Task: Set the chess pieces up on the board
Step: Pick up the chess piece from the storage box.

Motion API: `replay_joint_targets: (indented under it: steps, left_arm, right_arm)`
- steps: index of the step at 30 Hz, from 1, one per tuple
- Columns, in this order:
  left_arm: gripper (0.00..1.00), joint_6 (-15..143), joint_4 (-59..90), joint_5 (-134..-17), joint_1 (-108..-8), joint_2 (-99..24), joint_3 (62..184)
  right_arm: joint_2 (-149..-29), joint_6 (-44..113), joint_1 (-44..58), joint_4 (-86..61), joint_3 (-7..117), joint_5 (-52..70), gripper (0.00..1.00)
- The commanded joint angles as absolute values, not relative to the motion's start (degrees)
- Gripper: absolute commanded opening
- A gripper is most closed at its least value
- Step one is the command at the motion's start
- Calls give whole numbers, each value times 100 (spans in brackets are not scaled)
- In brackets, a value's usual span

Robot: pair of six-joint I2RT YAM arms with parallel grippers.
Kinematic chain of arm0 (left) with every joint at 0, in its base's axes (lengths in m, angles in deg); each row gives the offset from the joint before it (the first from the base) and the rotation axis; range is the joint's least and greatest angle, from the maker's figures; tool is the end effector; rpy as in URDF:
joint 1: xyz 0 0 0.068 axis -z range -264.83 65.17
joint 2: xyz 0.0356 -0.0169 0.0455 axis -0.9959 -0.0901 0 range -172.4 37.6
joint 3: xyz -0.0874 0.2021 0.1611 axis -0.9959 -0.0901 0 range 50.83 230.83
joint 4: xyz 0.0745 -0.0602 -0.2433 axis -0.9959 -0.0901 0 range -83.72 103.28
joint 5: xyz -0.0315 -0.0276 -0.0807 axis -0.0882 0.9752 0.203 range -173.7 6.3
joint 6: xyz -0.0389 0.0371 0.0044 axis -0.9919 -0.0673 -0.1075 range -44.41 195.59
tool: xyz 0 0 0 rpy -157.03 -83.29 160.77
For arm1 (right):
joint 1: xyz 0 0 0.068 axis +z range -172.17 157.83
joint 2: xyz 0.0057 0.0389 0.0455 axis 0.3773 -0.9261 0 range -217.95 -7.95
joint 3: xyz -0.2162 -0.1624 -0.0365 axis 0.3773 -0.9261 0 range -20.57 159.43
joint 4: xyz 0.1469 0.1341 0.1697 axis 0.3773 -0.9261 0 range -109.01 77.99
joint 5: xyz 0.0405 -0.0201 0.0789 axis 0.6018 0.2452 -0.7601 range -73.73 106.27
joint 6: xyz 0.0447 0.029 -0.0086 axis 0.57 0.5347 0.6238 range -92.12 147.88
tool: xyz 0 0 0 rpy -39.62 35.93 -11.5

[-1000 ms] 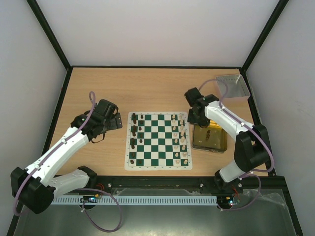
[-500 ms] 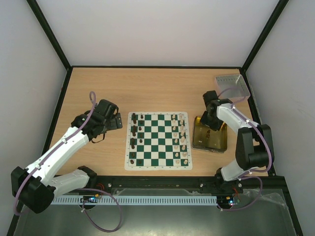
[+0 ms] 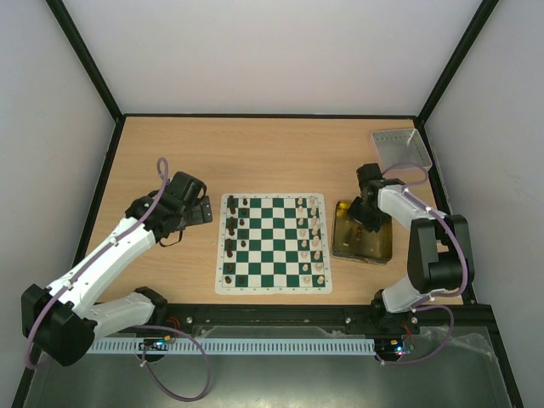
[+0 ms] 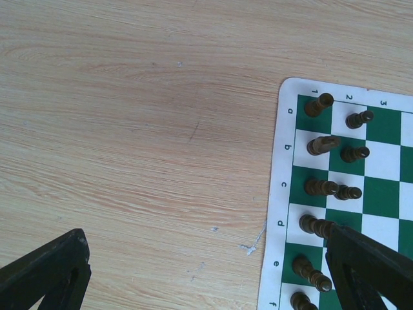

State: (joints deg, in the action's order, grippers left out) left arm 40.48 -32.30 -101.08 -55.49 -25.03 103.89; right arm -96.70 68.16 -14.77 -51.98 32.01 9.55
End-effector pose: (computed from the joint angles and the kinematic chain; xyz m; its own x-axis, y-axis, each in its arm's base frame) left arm 0.1900 -0.0946 0.2777 -0.7686 -0.1976 -0.6085 -0.1506 0.9803 -0.1280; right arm 0.2708 0.0393 0.1751 -0.8351 0.5391 -0.1092 0.5038 0.8294 0.2416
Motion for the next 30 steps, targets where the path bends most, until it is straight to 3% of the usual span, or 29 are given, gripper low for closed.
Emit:
replay_joint_targets:
  steps: [1, 6, 13, 19, 25, 30]
  left_arm:
    - [99, 4066, -3286, -10092, -5530, -2542, 10374]
    - [99, 4071, -3286, -10092, -5530, -2543, 10374]
    - [99, 4071, -3277, -10092, -5538, -2551, 10374]
    - [99, 4072, -3262, -10084, -5535, -2542, 10375]
    - [99, 4053, -3265, -10122, -5530, -2516, 10373]
    - [99, 3992, -3275, -10233, -5539, -2484, 10392]
  right_arm:
    - [-9737, 6877, -1542, -5049, 3058, 1038, 29]
    - [-9775, 6858, -1558, -5056, 3031, 1151, 27]
    - [-9700, 6845, -1558, -5183, 3138, 1244, 5]
    - [-9127, 6995, -1446, -5534, 3304, 1262, 3]
    - [-8984, 7183, -228, -5987, 4204, 1494, 3]
    - [-9789, 6946, 1450, -6412, 5362, 1424, 4]
